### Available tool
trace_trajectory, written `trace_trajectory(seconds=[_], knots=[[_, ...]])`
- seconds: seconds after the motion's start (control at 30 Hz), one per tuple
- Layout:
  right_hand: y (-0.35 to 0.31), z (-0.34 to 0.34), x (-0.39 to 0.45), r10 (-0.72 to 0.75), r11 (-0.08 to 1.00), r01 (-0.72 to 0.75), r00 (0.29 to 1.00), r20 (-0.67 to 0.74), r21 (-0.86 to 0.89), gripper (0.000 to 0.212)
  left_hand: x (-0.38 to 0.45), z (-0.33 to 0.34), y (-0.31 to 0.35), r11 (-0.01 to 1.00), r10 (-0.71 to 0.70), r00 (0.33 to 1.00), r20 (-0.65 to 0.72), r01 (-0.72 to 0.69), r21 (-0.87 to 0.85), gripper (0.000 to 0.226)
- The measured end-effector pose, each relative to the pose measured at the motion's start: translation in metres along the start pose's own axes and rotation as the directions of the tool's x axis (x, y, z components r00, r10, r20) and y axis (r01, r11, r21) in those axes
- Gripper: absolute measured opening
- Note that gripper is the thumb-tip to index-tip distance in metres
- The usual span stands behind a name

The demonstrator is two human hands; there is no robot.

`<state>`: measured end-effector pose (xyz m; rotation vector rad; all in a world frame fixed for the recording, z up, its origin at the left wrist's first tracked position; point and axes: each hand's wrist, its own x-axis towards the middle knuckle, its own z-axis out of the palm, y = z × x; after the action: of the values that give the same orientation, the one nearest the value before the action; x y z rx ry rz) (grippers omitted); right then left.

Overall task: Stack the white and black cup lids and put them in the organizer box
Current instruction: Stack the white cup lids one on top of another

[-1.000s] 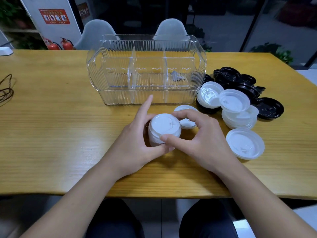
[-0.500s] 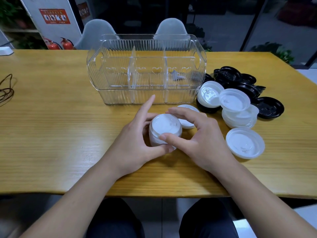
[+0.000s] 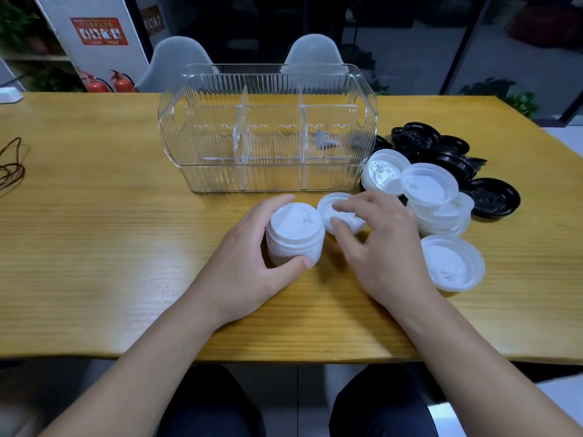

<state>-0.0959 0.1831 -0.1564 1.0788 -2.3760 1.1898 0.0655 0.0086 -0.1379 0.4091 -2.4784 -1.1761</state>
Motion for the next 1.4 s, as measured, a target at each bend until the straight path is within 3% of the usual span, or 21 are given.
trace_trajectory(seconds=[0.13, 0.3, 0.53, 0.8, 1.1, 1.23, 1.4], knots=[[0.005, 0.003, 0.000, -0.008, 0.989, 0.019, 0.997, 0.075, -0.147, 0.016, 0.000, 0.000, 0.000, 1.000, -0.001, 1.000, -0.007, 0.001, 0.011, 0.087], [0.004, 0.003, 0.000, -0.092, 0.974, 0.104, 0.993, 0.068, -0.202, 0.006, 0.000, 0.000, 0.001, 1.000, -0.003, 1.000, -0.003, 0.003, 0.009, 0.086], [-0.001, -0.001, 0.002, -0.056, 0.963, 0.078, 0.994, 0.089, -0.259, 0.011, 0.000, 0.000, 0.001, 1.000, -0.001, 1.000, 0.008, 0.001, 0.012, 0.085], [-0.006, -0.008, 0.002, 0.052, 0.996, -0.047, 0.996, 0.079, -0.074, 0.023, -0.001, -0.001, -0.001, 1.000, 0.018, 0.999, 0.028, -0.018, -0.003, 0.086], [-0.012, -0.012, 0.003, 0.106, 0.974, -0.099, 0.994, -0.021, 0.206, 0.008, -0.001, -0.001, -0.003, 0.999, 0.036, 0.998, 0.049, -0.035, -0.023, 0.084], [-0.019, -0.020, 0.005, 0.161, 0.908, -0.123, 0.985, -0.064, 0.401, 0.008, -0.003, -0.002, 0.000, 0.998, 0.045, 0.996, 0.081, -0.042, -0.036, 0.085], [-0.021, -0.027, 0.010, 0.283, 0.724, -0.159, 0.956, -0.079, 0.672, 0.007, -0.005, -0.002, 0.004, 0.997, 0.064, 0.989, 0.135, -0.058, -0.049, 0.090]])
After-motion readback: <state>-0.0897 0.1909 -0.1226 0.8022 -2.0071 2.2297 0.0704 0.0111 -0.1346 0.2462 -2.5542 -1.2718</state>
